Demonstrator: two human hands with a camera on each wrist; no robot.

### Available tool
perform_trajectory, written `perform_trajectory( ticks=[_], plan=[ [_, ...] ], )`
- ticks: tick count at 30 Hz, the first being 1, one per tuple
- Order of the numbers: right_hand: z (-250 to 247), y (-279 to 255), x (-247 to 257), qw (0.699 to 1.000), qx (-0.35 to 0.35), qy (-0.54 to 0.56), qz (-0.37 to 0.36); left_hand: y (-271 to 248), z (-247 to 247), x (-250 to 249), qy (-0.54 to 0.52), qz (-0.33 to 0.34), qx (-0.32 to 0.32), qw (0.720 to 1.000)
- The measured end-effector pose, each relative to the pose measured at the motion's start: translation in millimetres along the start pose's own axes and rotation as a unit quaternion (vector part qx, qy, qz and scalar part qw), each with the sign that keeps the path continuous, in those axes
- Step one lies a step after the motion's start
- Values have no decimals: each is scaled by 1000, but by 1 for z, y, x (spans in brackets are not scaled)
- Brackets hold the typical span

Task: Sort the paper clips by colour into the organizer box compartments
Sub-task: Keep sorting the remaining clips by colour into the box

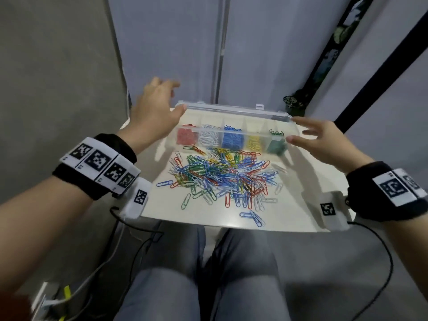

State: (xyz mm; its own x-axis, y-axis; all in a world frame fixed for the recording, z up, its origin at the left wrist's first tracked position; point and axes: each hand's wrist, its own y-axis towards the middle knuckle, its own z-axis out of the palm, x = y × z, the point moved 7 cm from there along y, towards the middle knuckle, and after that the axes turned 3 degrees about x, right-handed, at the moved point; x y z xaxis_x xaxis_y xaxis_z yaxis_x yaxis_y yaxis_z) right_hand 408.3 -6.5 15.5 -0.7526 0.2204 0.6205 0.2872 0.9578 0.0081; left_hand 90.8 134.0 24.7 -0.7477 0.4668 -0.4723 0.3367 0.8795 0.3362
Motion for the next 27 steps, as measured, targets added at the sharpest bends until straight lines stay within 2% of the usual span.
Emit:
perform_trajectory(
  ticks=[2, 3, 6, 9, 11, 14, 20, 23, 27],
  plan=[
    [5, 5, 8, 999, 18, -14, -33, -7, -2, -30, -39, 77, -13, 996],
    [9, 8, 10, 998, 28, -29, -42, -12, 1, -46, -63, 114, 9, 991],
    [15, 15, 11, 995, 55, -69, -43, -32, 24, -87, -99, 189, 128, 969],
    [15, 18, 9, 995, 57, -68, -33, -47, 52, -112, -57, 239, 214, 945],
    [15, 18, 6, 996, 59, -70, -22, -48, 69, -121, -27, 247, 248, 936],
    [16, 20, 3, 996, 60, -72, -8, -45, 90, -134, 30, 268, 265, 926],
    [15, 21, 3, 994, 58, -91, -11, -41, 121, -145, 132, 313, 315, 886],
    [14, 22, 2, 994, 54, -98, -12, -37, 129, -147, 160, 319, 319, 878],
    [15, 25, 2, 993, 60, -103, -10, -33, 131, -147, 165, 311, 316, 881]
  ],
)
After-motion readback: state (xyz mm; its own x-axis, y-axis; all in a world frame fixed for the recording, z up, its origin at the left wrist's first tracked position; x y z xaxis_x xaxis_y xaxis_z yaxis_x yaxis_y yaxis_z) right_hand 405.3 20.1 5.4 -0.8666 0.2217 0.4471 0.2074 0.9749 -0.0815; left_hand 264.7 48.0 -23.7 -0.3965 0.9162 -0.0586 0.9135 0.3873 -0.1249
